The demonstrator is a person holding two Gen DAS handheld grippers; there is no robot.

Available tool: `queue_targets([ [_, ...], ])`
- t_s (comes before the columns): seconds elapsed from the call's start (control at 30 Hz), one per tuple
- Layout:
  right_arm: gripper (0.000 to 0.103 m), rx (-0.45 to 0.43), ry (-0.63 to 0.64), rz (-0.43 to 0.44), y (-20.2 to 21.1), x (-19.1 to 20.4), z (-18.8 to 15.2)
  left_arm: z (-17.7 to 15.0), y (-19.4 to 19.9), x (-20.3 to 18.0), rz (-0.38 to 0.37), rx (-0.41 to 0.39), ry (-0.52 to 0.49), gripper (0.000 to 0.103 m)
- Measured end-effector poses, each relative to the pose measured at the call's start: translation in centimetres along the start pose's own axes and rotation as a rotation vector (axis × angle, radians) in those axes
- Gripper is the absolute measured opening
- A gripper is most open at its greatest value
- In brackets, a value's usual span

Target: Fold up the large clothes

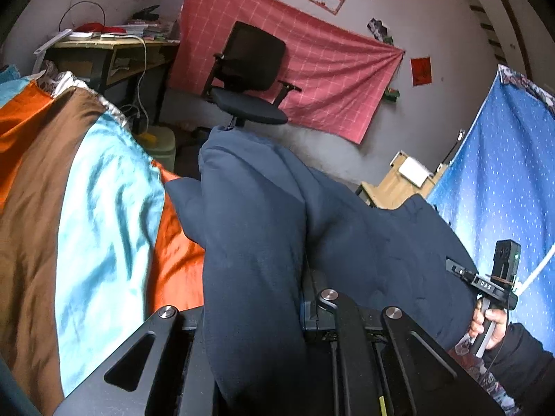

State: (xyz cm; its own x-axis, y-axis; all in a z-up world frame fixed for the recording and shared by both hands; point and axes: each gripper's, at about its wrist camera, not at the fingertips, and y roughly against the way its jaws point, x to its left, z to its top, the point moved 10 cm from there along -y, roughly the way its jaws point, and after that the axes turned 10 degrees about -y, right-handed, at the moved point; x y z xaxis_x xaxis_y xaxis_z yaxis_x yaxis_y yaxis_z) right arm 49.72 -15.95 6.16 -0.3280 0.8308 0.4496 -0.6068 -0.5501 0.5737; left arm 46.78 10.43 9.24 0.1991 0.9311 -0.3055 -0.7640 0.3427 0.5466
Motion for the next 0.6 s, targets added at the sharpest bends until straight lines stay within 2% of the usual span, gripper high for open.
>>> queue_targets([
  [0.17, 0.014, 0.046, -0.026, -0.042, -1.3, -1.8, -4.3, -5.1, -1.5, 0.5, 0.022, 0.089, 0.027, 0.011],
  [0.27, 0.015, 0.061, -0.053, -0.107, -2.6, -4.0, -6.8, -7.8, -2.8, 0.7, 0.057, 0.144, 0.019, 0.011],
  [0.3, 0.016, 0.063, -0.072, -0.133, -3.0, -5.0, -7.5, -8.6, -3.1, 0.8, 0.081, 0.165, 0.01, 0.013],
  [0.37, 0.024, 0.079, -0.115, -0.16, -3.3, -6.4, -8.5, -9.3, -3.3, 1.0, 0.124, 0.186, -0.006, 0.018],
  [0.43, 0.029, 0.097, -0.142, -0.194, -3.6, -7.5, -9.2, -10.1, -3.2, 1.3, 0.177, 0.198, -0.017, 0.03],
  [0.5, 0.046, 0.111, -0.15, -0.238, -3.7, -8.2, -9.6, -10.9, -3.4, 1.4, 0.228, 0.214, -0.026, 0.042],
  [0.57, 0.076, 0.115, -0.158, -0.278, -3.5, -8.7, -10.1, -11.9, -3.5, 1.3, 0.262, 0.229, -0.029, 0.05],
  [0.6, 0.08, 0.107, -0.164, -0.283, -3.4, -8.8, -10.1, -12.2, -3.5, 1.4, 0.274, 0.228, -0.029, 0.055],
])
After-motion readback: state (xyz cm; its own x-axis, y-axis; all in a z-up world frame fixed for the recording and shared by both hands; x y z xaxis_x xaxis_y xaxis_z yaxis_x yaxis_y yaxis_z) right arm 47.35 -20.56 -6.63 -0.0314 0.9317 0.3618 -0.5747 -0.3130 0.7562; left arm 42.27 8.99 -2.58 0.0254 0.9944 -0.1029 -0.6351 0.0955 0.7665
